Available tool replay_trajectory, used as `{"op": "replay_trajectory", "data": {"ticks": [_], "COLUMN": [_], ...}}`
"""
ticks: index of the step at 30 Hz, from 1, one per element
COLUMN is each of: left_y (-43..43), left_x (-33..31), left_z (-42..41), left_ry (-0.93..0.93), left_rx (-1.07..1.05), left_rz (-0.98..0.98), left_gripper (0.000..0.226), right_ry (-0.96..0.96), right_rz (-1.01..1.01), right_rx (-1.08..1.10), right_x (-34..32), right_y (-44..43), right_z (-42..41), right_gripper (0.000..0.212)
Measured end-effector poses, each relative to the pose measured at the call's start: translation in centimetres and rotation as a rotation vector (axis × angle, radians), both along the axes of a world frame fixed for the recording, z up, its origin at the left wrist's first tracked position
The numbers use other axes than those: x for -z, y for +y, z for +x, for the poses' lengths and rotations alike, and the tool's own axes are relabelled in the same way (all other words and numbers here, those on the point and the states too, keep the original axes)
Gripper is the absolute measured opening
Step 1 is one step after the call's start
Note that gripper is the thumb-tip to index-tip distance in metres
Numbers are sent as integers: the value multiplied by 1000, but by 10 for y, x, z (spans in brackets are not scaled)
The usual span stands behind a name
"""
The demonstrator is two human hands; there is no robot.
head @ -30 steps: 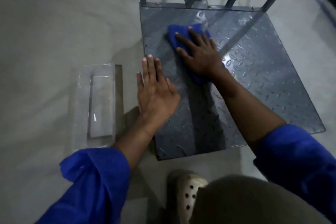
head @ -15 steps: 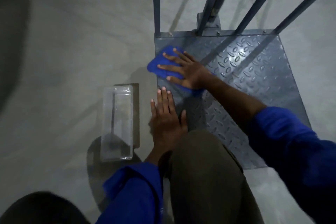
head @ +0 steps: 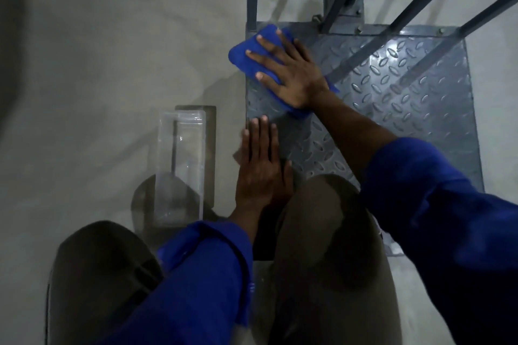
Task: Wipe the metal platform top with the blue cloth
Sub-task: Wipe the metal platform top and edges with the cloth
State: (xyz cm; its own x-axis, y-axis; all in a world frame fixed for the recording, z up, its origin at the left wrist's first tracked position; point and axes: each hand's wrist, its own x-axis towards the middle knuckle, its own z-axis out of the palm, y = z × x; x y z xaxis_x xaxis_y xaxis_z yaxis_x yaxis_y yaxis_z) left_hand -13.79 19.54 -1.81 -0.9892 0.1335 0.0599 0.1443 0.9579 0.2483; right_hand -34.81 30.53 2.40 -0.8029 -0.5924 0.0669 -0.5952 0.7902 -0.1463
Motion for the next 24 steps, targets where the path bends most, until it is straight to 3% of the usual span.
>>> {"op": "replay_trajectory", "data": {"ticks": [4, 9, 15, 19, 20, 23, 24], "left_y": [-2, -3, 1, -1, 0, 1, 1], "left_x": [0, -1, -7, 0, 1, 1, 3], "left_z": [0, -1, -1, 1, 1, -1, -1], "left_ry": [-18, -26, -21, -28, -18, -5, -2], "left_rx": [-16, 11, -17, -10, -14, -28, -30], "left_rz": [32, 21, 87, 167, 161, 138, 124], "left_gripper": [79, 79, 82, 81, 80, 80, 80], "right_ry": [35, 107, 0, 38, 39, -44, -26], "right_rz": [14, -3, -47, 77, 47, -91, -68], "right_rx": [-17, -247, 154, -254, -202, 230, 204], "right_x": [1, 7, -1, 8, 7, -2, -1], "right_y": [-5, 11, 0, 7, 10, -3, -9], "right_z": [11, 31, 1, 15, 10, 2, 6], "right_gripper": [62, 54, 58, 58, 58, 59, 60]}}
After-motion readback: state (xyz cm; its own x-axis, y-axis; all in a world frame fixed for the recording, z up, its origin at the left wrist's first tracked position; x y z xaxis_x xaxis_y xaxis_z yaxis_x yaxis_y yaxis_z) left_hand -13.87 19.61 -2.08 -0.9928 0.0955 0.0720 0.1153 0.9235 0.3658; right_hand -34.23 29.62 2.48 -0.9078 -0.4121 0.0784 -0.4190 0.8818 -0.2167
